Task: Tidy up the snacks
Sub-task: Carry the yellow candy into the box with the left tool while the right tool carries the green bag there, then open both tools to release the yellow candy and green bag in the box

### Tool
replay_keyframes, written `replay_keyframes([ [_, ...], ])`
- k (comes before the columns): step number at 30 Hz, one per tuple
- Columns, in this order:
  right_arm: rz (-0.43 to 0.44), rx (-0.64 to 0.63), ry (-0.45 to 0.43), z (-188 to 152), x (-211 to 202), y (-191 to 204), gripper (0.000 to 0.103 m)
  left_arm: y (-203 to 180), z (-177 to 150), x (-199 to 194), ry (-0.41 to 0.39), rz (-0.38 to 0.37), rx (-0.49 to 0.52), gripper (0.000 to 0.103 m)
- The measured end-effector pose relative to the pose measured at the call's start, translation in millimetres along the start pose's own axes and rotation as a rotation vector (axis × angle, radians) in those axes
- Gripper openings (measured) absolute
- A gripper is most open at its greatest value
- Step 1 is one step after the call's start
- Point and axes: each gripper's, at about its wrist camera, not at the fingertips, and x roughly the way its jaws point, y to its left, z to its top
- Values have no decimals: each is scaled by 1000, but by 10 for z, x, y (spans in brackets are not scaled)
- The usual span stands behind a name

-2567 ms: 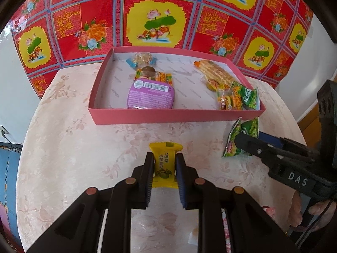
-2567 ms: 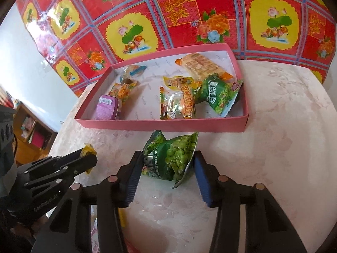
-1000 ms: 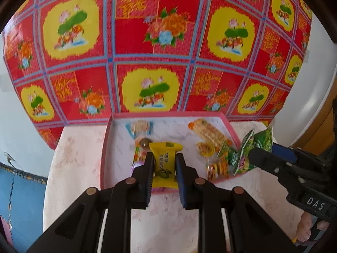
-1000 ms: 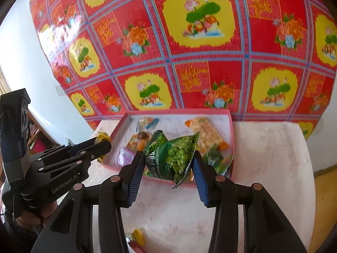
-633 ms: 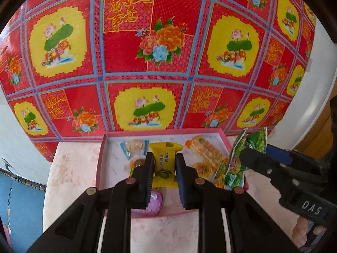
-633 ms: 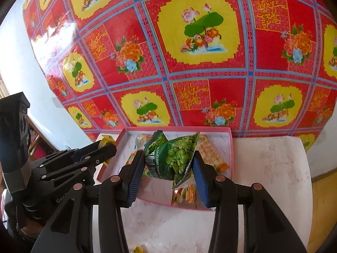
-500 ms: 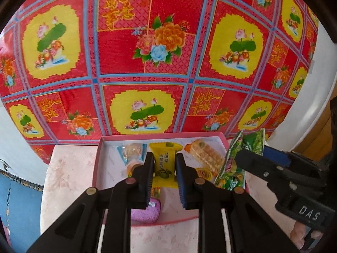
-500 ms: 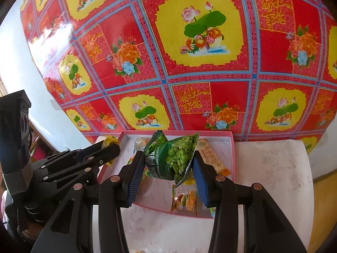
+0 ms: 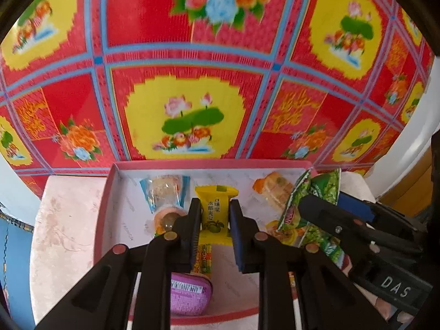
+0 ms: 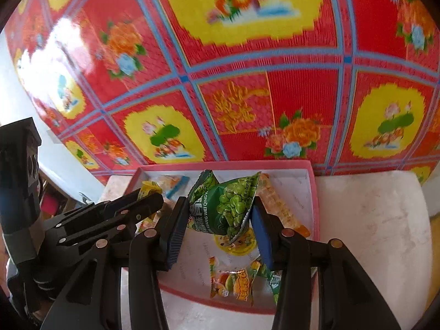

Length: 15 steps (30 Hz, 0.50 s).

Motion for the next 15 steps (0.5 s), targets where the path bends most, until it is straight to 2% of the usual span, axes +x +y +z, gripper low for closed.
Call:
replay_keyframes([
  [15, 0, 31, 53, -88, 385, -155, 46, -14, -65, 444, 45, 23, 7, 21],
])
